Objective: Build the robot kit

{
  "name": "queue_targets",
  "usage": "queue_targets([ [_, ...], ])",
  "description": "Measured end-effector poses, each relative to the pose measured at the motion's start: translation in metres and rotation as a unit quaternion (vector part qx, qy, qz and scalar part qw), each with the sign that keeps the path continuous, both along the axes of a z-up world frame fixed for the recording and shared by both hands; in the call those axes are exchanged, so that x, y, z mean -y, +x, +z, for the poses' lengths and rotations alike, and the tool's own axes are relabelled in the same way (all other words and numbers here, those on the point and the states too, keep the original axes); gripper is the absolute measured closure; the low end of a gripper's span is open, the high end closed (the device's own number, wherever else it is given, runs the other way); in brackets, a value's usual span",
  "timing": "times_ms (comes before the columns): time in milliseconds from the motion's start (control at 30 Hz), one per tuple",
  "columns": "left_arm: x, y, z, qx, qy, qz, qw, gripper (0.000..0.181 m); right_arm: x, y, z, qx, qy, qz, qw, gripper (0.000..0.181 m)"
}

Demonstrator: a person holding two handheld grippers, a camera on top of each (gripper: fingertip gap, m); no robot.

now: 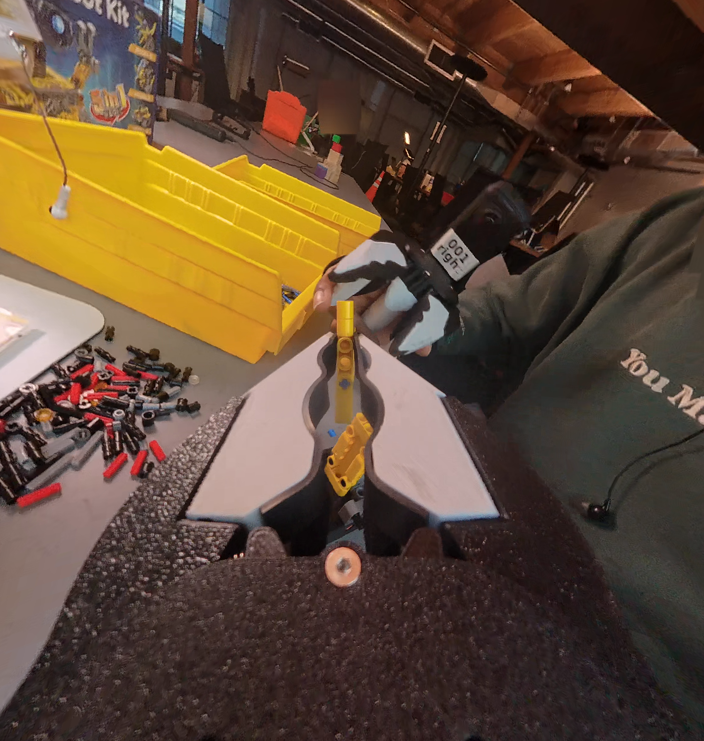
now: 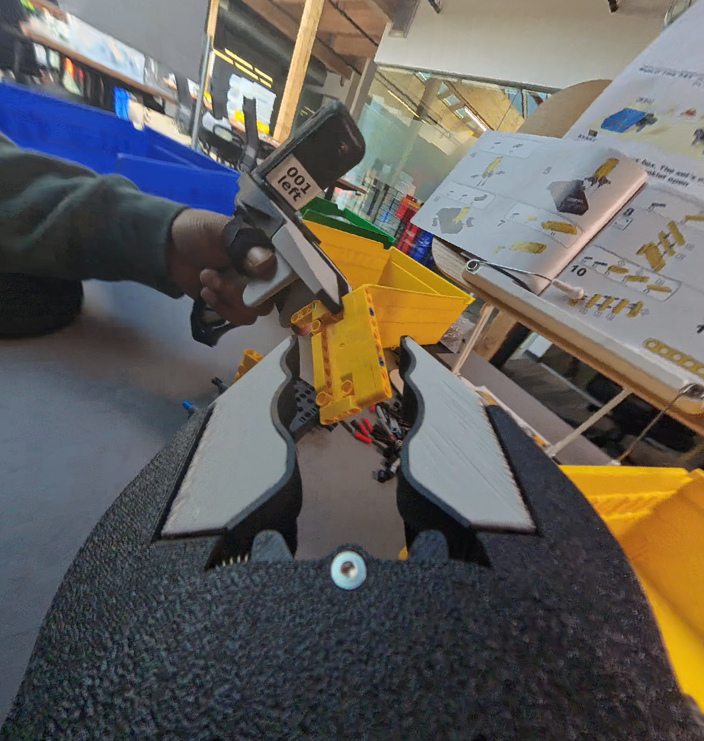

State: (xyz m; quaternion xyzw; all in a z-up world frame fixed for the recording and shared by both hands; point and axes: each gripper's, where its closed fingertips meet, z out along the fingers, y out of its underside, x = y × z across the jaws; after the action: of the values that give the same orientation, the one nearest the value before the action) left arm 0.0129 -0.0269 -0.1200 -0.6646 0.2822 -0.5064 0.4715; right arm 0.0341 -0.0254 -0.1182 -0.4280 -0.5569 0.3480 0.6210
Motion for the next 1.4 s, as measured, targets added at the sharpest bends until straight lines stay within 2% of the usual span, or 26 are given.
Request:
queue_targets([
  [100, 0.01, -0.001, 0.006, -0.022, 0.059, -0.016, 0.998, 0.174, 0.003, 0.001, -0.004, 0.007, -0.117, 0.065, 0.991, 0.131],
  [167, 0.015, 0.003, 0.005, -0.033, 0.077, -0.027, 0.996, 0.174, 0.016, 0.002, -0.007, 0.011, -0.17, 0.121, 0.978, 0.143],
  [233, 0.018, 0.009, 0.003, -0.036, 0.077, -0.036, 0.996, 0.174, 0.02, 0.002, -0.007, 0.008, -0.189, 0.132, 0.973, 0.152],
  [333, 0.017, 0.014, 0.002, -0.028, 0.074, -0.033, 0.996, 0.174, 0.014, 0.002, -0.01, 0.016, -0.181, 0.117, 0.976, 0.166],
  [533, 0.008, 0.013, -0.004, -0.027, 0.059, -0.01, 0.998, 0.169, 0.008, 0.005, -0.009, 0.015, -0.179, 0.103, 0.978, 0.175],
  [933, -0.014, -0.005, -0.03, -0.096, 0.03, 0.071, 0.992, 0.174, -0.013, 0.0, -0.029, 0.065, -0.147, 0.014, 0.987, 0.174],
  [1200, -0.014, -0.037, -0.044, -0.195, 0.053, 0.102, 0.974, 0.154, -0.02, 0.002, -0.034, 0.072, -0.141, -0.005, 0.987, 0.174],
  [1400, -0.001, -0.05, -0.07, -0.294, 0.08, 0.064, 0.95, 0.128, -0.027, 0.005, -0.036, 0.074, -0.145, -0.017, 0.987, 0.174],
])
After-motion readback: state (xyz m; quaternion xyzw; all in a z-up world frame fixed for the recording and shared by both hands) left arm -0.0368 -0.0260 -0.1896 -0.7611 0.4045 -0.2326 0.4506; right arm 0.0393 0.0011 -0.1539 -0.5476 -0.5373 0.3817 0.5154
